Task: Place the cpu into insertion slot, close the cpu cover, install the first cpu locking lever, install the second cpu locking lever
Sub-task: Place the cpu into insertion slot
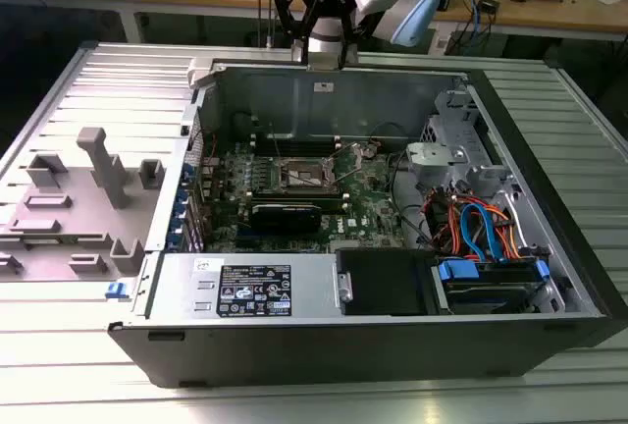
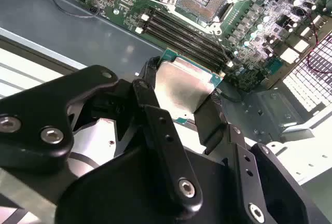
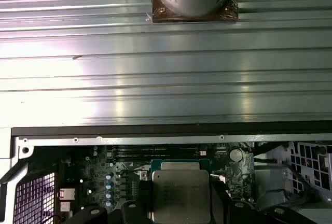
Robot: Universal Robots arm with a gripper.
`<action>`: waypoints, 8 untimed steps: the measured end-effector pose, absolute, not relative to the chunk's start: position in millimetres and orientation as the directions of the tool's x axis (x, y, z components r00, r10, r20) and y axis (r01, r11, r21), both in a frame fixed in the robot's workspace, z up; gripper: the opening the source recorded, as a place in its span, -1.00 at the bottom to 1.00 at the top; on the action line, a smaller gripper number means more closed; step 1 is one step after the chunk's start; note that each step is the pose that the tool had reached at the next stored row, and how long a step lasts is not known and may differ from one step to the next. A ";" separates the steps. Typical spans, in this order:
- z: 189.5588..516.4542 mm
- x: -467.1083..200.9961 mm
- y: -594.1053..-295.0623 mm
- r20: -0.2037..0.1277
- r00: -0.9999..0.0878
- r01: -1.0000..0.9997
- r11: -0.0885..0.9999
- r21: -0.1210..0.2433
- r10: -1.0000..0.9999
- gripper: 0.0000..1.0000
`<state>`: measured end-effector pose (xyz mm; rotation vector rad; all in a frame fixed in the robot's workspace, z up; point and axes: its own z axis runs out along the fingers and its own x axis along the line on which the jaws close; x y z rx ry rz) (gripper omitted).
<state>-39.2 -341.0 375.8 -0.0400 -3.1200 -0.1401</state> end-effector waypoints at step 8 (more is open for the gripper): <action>375.9 -39.1 -342.6 0.019 -1.000 0.026 0.996 0.089 0.025 0.08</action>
